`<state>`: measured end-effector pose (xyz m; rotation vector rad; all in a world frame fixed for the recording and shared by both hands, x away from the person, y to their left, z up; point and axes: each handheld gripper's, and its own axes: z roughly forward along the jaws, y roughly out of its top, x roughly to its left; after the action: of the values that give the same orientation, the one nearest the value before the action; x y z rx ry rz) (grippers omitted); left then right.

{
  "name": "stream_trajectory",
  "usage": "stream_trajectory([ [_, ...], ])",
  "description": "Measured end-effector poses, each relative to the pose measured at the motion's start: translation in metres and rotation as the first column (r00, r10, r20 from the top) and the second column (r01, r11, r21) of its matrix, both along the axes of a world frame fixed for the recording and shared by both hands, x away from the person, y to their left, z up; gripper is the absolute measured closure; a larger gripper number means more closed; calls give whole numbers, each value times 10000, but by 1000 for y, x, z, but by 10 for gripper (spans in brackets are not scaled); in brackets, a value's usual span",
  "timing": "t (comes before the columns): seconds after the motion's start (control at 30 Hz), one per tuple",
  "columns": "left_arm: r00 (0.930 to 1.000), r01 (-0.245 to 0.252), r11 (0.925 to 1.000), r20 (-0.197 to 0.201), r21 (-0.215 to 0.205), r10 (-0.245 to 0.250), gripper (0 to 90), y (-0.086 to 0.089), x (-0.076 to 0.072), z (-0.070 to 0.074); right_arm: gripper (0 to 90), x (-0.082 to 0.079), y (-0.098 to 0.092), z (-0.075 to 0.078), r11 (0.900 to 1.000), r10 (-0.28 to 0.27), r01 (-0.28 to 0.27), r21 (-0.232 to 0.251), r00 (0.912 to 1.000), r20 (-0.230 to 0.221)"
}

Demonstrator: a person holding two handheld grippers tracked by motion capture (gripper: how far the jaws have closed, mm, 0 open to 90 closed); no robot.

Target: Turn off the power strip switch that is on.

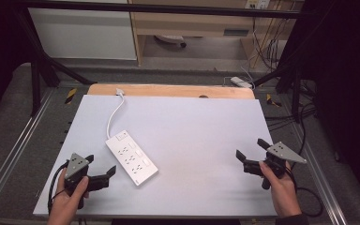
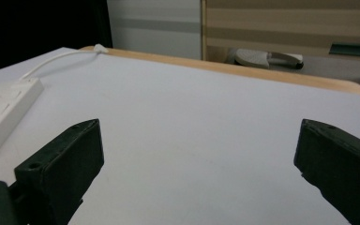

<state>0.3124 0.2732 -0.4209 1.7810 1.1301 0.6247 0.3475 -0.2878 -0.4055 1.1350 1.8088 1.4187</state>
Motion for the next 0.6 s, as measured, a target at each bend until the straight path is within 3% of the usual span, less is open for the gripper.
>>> stream_trajectory([
  [0.4,9999,89,10000,51,43,-89,60,-1,0,1,27,1,5,-38,9994,273,-251,219,9941,-1051],
  [0.6,9999,99,9999,83,96,-100,60,-1,0,1,30,9,26,-51,9954,551,-664,-687,9862,-1561],
])
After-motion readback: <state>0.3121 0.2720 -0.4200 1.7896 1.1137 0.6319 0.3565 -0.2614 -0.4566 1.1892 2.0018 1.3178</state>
